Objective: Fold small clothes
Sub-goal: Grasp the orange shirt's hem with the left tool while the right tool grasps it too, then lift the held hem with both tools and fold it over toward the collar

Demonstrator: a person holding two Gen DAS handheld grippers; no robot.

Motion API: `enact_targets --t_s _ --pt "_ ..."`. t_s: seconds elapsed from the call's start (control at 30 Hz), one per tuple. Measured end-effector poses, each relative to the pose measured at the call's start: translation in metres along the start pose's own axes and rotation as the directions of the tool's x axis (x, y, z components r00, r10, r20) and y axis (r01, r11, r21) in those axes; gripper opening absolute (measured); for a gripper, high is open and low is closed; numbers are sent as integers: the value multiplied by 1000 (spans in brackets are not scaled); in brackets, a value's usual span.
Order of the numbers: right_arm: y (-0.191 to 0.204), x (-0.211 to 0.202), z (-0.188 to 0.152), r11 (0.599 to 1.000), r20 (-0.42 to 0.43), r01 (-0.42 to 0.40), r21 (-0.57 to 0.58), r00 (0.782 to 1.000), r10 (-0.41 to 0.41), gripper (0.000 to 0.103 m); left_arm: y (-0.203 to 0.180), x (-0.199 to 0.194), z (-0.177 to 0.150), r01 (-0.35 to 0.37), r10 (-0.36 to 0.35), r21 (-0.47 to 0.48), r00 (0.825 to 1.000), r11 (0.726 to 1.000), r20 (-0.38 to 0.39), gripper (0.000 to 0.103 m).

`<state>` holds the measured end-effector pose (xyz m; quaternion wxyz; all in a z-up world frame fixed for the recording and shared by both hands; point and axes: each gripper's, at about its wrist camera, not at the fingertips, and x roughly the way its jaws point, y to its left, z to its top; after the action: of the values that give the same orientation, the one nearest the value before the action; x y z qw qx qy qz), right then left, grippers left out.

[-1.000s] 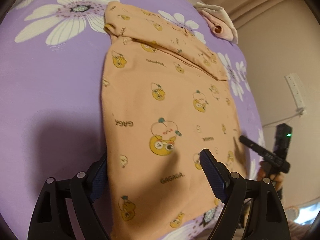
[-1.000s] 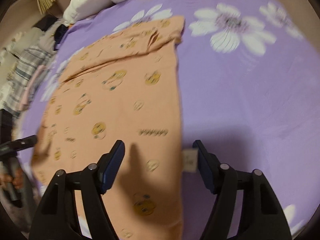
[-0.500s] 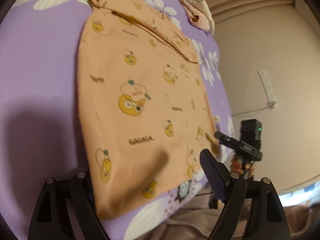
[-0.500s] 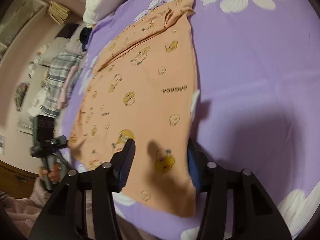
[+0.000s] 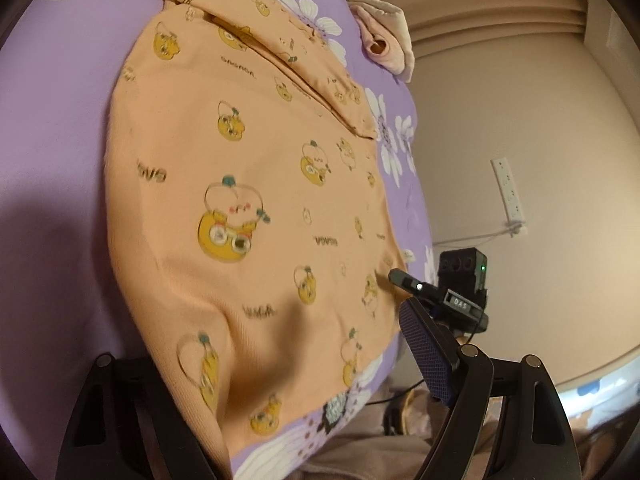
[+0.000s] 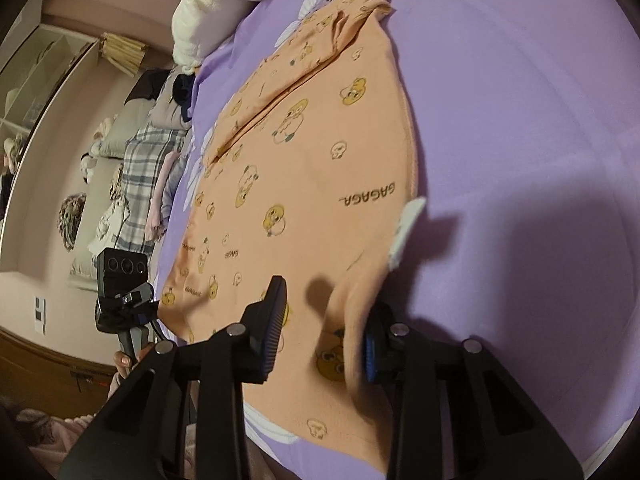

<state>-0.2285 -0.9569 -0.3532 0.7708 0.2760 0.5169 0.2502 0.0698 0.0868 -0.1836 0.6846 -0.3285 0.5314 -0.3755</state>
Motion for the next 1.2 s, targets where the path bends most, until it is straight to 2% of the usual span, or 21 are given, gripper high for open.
enact_targets --t_s 0.13,0.2,0.3,0.33,0.37,0.4,0.43,0.47,0.5,0.6,0.67,0.87,1.0,1.2 --pt "-11 -4 -18 999 -25 -31 14 999 31 31 1 -7 -10 0 0 -14 1000 1000 -4 84" --pt "-11 -8 -25 999 -31 -36 11 999 37 30 1 -11 -14 -12 12 -23 1000 1000 -4 80" --pt "-11 -6 -34 999 -39 -38 2 999 39 29 4 -13 -15 -22 22 -44 1000 999 8 70" --pt "-13 -5 -37 999 -40 -34 -3 999 34 27 5 -13 -15 -33 33 -50 999 998 13 62" --pt "-13 -3 -38 1000 -40 -27 -8 999 27 22 7 -12 -14 -45 46 -59 999 997 13 50" --pt "-12 -1 -38 1000 -41 -23 -10 999 22 15 11 -9 -12 -66 67 -82 998 994 9 42" --pt "-12 2 -39 1000 -41 -13 -14 999 13 11 15 -7 -11 -78 80 -103 997 992 8 26" --pt "-11 5 -37 1000 -44 -3 -19 999 2 8 19 -7 -10 -83 85 -125 996 989 10 15" --pt "-12 8 -36 1000 -44 -4 -22 999 3 8 21 -7 -9 -80 83 -141 996 987 17 12" --pt "-5 7 -33 999 -22 -17 -50 1000 16 7 15 -15 -7 -46 54 -130 997 990 63 11" --pt "0 2 -31 997 2 -48 -61 999 49 7 6 -23 -4 -14 24 -99 995 995 99 2" --pt "16 -20 -21 986 104 -133 -97 984 143 6 -21 -41 13 53 -49 -13 979 999 198 1" --pt "32 -32 -10 978 162 -150 -148 971 174 6 -36 -47 27 61 -66 29 968 998 242 0" --pt "49 -45 0 966 241 -166 -197 947 211 6 -62 -61 38 30 -61 110 953 994 298 0"
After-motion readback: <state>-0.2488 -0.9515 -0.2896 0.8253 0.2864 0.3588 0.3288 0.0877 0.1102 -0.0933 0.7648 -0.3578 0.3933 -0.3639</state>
